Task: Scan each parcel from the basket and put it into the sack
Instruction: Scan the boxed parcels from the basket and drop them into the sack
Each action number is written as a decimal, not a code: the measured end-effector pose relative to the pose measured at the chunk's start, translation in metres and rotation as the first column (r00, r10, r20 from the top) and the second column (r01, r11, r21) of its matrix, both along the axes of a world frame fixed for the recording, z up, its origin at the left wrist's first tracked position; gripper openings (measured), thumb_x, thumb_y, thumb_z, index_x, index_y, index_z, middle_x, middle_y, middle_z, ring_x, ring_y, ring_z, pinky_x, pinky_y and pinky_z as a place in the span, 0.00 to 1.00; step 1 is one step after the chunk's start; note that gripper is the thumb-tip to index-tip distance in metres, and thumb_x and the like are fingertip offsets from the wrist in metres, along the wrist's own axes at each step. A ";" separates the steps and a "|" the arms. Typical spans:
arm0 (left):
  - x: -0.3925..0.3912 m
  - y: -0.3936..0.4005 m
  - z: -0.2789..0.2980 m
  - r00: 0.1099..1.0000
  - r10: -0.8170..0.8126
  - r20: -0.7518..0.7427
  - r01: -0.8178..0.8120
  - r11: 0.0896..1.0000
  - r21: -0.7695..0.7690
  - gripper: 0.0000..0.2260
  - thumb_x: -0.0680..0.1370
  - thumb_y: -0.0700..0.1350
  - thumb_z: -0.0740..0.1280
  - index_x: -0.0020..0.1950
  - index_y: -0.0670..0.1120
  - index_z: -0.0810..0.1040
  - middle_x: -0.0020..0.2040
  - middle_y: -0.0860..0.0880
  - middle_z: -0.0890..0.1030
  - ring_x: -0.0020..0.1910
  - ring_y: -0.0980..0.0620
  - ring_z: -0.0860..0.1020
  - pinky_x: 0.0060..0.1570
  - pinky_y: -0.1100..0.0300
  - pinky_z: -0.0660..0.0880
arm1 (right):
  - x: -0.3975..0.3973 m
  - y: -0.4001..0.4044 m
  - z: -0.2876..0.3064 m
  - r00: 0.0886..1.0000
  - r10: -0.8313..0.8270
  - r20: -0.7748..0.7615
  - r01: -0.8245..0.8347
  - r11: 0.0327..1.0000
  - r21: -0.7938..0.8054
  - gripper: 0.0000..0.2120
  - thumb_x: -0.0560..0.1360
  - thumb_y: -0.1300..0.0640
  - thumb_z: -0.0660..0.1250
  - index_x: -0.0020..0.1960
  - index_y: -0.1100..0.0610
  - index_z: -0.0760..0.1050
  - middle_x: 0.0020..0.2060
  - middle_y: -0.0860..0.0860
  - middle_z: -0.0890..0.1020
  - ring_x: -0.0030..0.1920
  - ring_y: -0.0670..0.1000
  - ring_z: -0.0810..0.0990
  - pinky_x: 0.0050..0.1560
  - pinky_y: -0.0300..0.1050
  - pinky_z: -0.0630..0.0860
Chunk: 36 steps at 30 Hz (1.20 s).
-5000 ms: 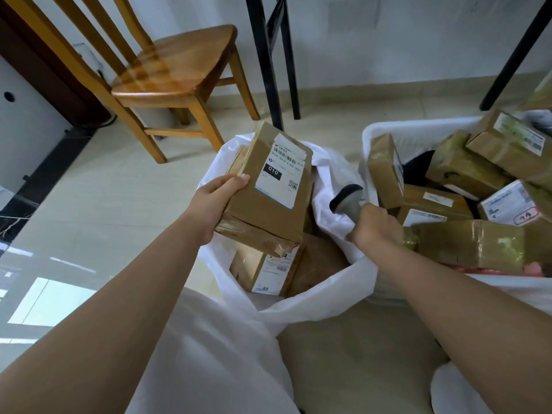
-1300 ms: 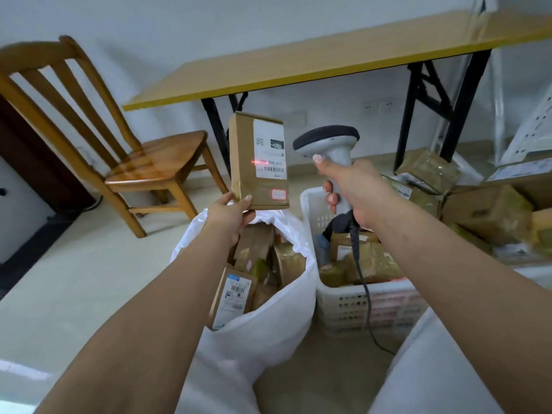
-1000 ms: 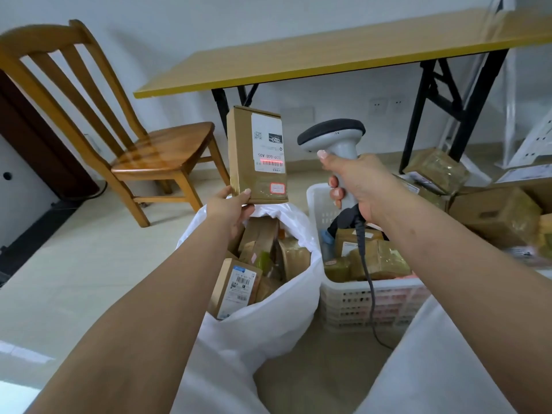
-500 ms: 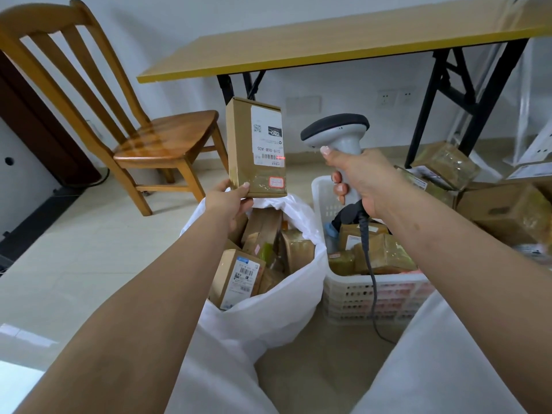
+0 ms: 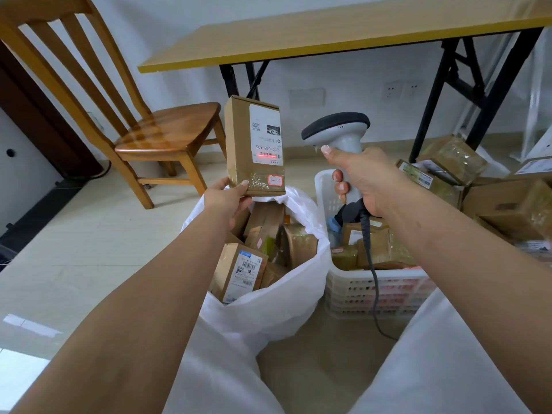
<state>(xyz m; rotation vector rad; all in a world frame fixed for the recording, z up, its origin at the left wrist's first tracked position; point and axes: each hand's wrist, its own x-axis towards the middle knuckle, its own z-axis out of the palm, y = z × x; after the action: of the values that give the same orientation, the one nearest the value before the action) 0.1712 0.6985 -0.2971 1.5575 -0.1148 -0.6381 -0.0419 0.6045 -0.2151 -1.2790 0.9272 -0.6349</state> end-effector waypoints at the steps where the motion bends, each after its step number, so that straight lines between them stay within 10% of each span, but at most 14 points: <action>1: 0.000 0.001 0.000 1.000 0.001 0.000 -0.001 1.000 0.005 0.24 0.77 0.39 0.71 0.72 0.47 0.71 0.46 0.49 0.82 0.43 0.51 0.85 0.49 0.57 0.82 | 0.000 0.000 0.000 1.000 -0.002 -0.004 0.002 1.000 -0.002 0.14 0.76 0.50 0.70 0.44 0.58 0.70 0.31 0.53 0.70 0.24 0.47 0.65 0.24 0.36 0.67; 20: 0.003 0.022 -0.014 1.000 0.026 -0.012 -0.025 0.998 0.052 0.23 0.78 0.39 0.70 0.72 0.46 0.70 0.44 0.49 0.80 0.42 0.50 0.83 0.50 0.59 0.81 | 0.014 -0.001 -0.023 0.999 -0.013 -0.049 0.017 0.998 0.064 0.16 0.75 0.48 0.72 0.50 0.59 0.72 0.32 0.53 0.72 0.25 0.47 0.66 0.28 0.41 0.70; 26: 0.014 0.033 -0.040 1.000 0.022 0.007 -0.023 0.945 0.326 0.15 0.74 0.53 0.74 0.51 0.44 0.75 0.39 0.46 0.84 0.39 0.48 0.85 0.52 0.53 0.81 | 0.013 -0.002 -0.039 0.998 -0.007 -0.070 0.015 0.993 0.119 0.16 0.75 0.47 0.71 0.50 0.59 0.73 0.33 0.53 0.73 0.26 0.47 0.67 0.31 0.41 0.72; 36: -0.003 0.013 -0.070 0.997 -0.077 0.022 0.056 0.864 0.500 0.16 0.77 0.53 0.68 0.51 0.41 0.70 0.39 0.42 0.83 0.30 0.51 0.80 0.39 0.57 0.82 | 0.003 -0.015 -0.056 0.992 -0.039 -0.119 0.058 0.985 0.163 0.15 0.76 0.47 0.70 0.49 0.58 0.73 0.35 0.53 0.73 0.29 0.47 0.68 0.34 0.41 0.73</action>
<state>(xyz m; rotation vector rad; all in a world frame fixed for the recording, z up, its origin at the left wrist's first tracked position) 0.1682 0.7114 -0.3670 2.0781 -0.0328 -0.7277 -0.0385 0.5891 -0.2713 -1.1561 1.0870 -0.5138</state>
